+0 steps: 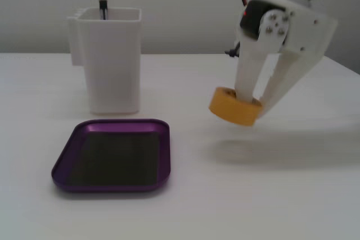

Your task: Grab up the yellow tape and put it in the box.

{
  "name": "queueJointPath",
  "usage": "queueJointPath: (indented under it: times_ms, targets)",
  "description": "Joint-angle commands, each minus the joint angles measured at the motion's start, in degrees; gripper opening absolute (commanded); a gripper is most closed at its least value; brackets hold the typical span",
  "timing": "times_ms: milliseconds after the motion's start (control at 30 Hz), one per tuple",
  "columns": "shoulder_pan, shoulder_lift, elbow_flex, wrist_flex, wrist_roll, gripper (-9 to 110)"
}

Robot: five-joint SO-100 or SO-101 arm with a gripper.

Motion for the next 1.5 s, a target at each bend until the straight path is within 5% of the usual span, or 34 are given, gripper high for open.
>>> queueJointPath:
  times_ms: [0,500,1067,1467]
  targets:
    - [-5.4,5.3,-9.1,0.9,0.4,-1]
    - [0.5,-25.0,-21.4,-21.8,0.4,-1]
    - [5.2,-38.2,-29.5,-21.2,-0.1,0]
    - [5.1,-35.3,-32.6,-11.0,0.3,15]
